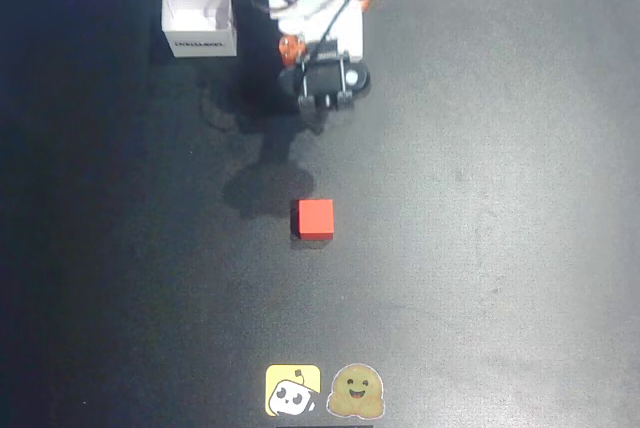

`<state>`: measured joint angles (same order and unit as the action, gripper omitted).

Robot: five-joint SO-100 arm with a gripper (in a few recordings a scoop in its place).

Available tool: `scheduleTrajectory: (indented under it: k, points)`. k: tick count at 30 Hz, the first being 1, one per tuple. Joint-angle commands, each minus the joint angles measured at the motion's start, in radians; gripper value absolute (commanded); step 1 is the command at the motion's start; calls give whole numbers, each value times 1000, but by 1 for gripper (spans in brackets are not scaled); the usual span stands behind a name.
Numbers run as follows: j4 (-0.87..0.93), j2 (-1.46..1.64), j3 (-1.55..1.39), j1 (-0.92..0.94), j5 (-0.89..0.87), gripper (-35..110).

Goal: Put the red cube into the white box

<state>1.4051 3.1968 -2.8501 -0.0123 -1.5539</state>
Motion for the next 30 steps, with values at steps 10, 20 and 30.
scheduleTrajectory:
  k: [10,20,30]
  points:
    - [-35,-307,282,-61,-57,11]
    - [-153,-881,597,-46,-64,14]
    - [-373,-1172,641,18,-23,22]
